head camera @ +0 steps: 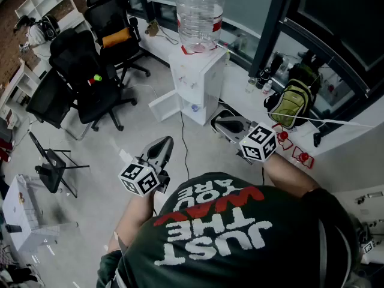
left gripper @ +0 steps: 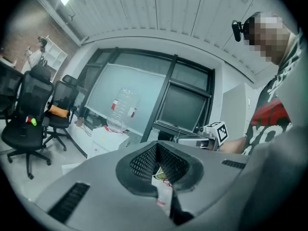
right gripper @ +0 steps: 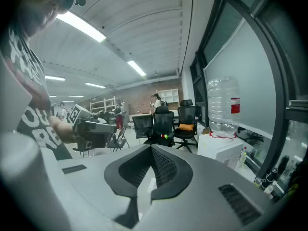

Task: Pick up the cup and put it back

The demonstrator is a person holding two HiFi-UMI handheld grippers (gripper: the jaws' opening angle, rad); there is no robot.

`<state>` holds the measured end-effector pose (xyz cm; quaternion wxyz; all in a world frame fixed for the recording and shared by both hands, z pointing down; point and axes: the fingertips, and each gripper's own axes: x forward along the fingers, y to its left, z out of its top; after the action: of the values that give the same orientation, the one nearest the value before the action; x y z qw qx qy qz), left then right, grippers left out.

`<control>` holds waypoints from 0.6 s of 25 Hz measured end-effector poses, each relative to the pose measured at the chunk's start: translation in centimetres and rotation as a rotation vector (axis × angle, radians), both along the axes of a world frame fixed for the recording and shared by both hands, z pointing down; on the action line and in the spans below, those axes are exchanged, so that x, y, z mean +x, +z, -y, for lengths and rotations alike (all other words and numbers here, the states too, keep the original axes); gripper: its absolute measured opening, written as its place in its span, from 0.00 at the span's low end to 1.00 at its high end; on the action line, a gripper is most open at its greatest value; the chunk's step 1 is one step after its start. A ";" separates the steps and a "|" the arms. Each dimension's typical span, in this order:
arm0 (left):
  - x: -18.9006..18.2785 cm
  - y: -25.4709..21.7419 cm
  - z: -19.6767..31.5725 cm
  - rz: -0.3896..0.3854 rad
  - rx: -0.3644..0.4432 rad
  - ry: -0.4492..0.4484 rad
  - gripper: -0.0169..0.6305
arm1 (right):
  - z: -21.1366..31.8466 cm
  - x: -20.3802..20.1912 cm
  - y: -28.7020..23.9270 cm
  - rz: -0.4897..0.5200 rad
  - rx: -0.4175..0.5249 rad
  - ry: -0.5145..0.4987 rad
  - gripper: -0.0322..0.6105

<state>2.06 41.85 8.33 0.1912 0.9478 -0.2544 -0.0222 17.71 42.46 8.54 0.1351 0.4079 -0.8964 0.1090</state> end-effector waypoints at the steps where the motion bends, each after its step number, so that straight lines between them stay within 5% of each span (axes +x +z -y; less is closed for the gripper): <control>1: 0.1 0.0 -0.1 0.001 0.003 0.001 0.04 | 0.0 0.1 0.1 -0.007 0.003 -0.002 0.10; 15: 1.2 -0.9 -0.4 0.010 0.038 -0.009 0.04 | -0.6 1.7 -1.0 0.010 0.036 -0.001 0.10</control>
<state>3.27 42.21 7.41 0.1717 0.9502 -0.2592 -0.0234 19.45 43.03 7.55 0.1232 0.4094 -0.8990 0.0949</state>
